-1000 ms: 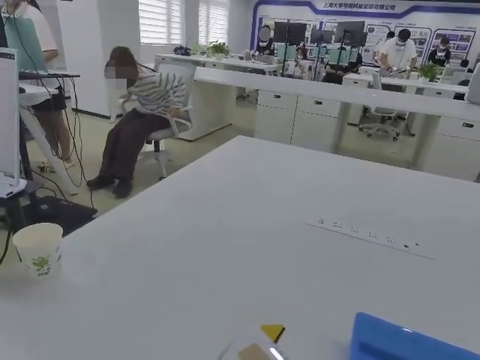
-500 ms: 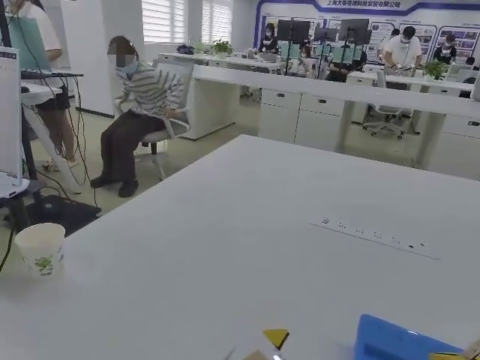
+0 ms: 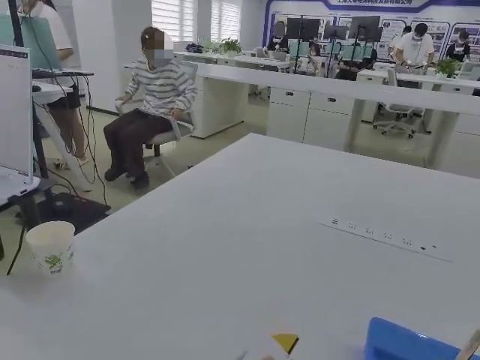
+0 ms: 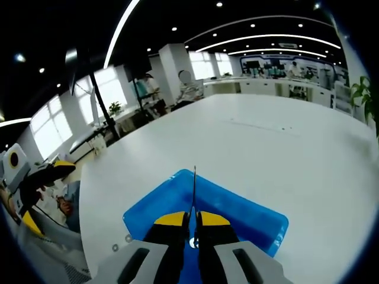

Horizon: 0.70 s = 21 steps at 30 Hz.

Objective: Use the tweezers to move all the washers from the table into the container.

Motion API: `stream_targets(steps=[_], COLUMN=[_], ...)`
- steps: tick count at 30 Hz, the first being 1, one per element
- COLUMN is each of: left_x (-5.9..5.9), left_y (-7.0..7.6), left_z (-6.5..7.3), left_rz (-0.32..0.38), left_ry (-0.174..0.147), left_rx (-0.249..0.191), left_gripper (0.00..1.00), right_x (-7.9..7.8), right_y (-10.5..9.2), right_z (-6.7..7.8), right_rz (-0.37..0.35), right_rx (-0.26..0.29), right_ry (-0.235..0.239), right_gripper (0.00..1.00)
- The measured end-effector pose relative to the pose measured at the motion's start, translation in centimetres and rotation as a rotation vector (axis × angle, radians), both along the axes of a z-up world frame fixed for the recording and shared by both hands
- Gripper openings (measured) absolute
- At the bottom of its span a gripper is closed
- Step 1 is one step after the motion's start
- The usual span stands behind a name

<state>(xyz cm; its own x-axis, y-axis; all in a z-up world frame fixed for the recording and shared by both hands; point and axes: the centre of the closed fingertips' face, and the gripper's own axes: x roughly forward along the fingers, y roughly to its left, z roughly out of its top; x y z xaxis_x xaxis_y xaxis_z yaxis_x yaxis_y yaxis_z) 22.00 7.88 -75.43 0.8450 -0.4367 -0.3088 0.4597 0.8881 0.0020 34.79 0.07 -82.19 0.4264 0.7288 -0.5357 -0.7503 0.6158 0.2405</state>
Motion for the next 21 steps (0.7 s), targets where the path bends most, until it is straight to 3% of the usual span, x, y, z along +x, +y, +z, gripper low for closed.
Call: stream_targets(steps=[5,8,13,21], left_x=[0.02,-0.05,-0.1,-0.14], left_y=[0.06,-0.4,-0.36,-0.34], left_z=[0.03,0.81,0.41,0.6], left_rz=[0.002,-0.016,-0.021,-0.022], left_ry=[0.0,-0.026,-0.013,-0.019], left_rx=[-0.007,-0.053,-0.037,-0.052], left_gripper=[0.81,0.82,0.82,0.81], right_x=[0.15,0.11,0.18,-0.09], right_y=[-0.08,-0.12,-0.1,-0.08], right_z=[-0.36,-0.53,-0.74,-0.35], right_rz=[0.0,0.0,0.007,0.001], right_rx=[-0.012,-0.03,-0.047,-0.042], right_ry=[-0.001,-0.009,-0.027,-0.044], right_gripper=[0.04,0.04,0.04,0.04])
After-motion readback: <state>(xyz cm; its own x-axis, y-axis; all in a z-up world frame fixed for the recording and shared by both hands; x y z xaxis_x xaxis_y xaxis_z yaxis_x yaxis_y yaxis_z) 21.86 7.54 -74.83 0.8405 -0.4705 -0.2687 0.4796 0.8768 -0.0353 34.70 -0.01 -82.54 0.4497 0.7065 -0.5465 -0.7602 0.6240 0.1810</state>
